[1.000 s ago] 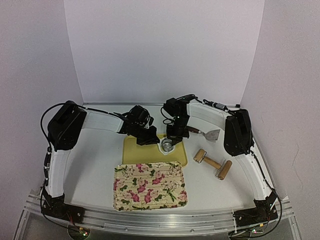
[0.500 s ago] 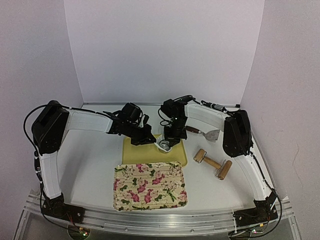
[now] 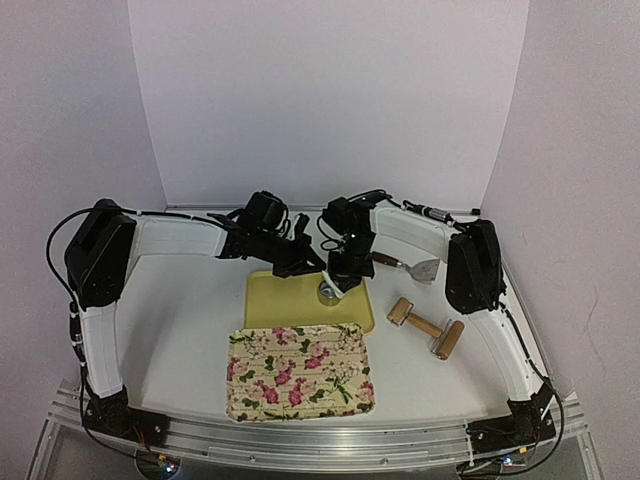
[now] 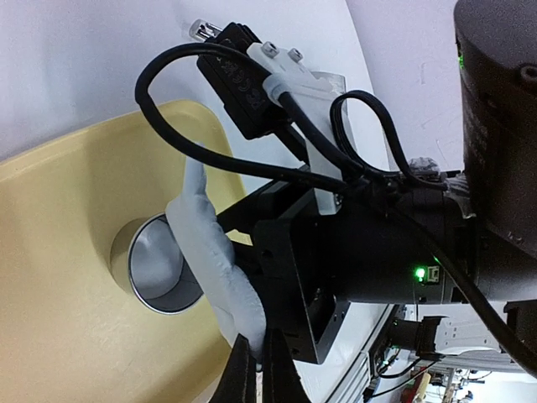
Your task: Roll out the dumpling wrappers from the dough
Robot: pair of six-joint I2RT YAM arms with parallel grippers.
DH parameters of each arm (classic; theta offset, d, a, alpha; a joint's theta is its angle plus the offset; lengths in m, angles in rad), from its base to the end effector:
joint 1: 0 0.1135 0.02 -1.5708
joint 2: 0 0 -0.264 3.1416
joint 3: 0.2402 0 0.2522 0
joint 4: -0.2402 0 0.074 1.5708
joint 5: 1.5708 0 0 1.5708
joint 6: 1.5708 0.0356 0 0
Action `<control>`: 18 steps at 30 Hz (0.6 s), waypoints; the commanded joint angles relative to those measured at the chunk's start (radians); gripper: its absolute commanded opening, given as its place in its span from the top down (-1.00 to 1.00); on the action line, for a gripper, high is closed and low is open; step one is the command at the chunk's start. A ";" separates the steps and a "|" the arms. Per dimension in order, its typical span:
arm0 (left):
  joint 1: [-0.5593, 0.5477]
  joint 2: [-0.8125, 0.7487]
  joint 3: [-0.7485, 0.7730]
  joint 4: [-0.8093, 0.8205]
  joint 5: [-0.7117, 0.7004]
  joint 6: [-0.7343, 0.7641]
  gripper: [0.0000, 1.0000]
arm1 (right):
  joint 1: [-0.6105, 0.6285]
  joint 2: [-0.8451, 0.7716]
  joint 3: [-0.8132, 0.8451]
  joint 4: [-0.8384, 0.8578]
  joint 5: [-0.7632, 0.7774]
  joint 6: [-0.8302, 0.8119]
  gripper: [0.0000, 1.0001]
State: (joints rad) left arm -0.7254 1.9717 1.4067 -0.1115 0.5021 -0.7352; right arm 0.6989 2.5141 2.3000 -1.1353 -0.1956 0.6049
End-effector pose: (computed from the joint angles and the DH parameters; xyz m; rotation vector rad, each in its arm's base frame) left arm 0.3209 -0.3074 0.2102 0.2943 2.4933 -1.2732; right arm 0.3858 0.3333 0.1688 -0.1766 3.0473 0.4439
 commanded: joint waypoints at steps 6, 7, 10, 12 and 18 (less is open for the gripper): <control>0.003 0.025 0.058 0.004 -0.051 -0.023 1.00 | -0.028 -0.078 0.021 -0.024 0.047 0.002 0.49; 0.002 0.022 0.059 0.000 -0.058 -0.021 1.00 | -0.031 -0.091 0.017 -0.022 0.048 0.002 0.47; 0.003 0.022 0.073 -0.017 -0.072 -0.020 1.00 | -0.034 -0.134 -0.003 -0.018 0.054 0.001 0.41; 0.003 0.028 0.087 -0.026 -0.068 -0.020 1.00 | -0.036 -0.173 -0.039 -0.006 0.059 0.000 0.34; 0.003 0.058 0.134 -0.039 -0.033 -0.018 1.00 | -0.050 -0.307 -0.166 0.084 0.067 -0.014 0.13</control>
State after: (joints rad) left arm -0.7254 2.0045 1.4746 -0.1397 0.4503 -0.7575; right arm 0.6583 2.3520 2.1942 -1.1122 -0.1626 0.6032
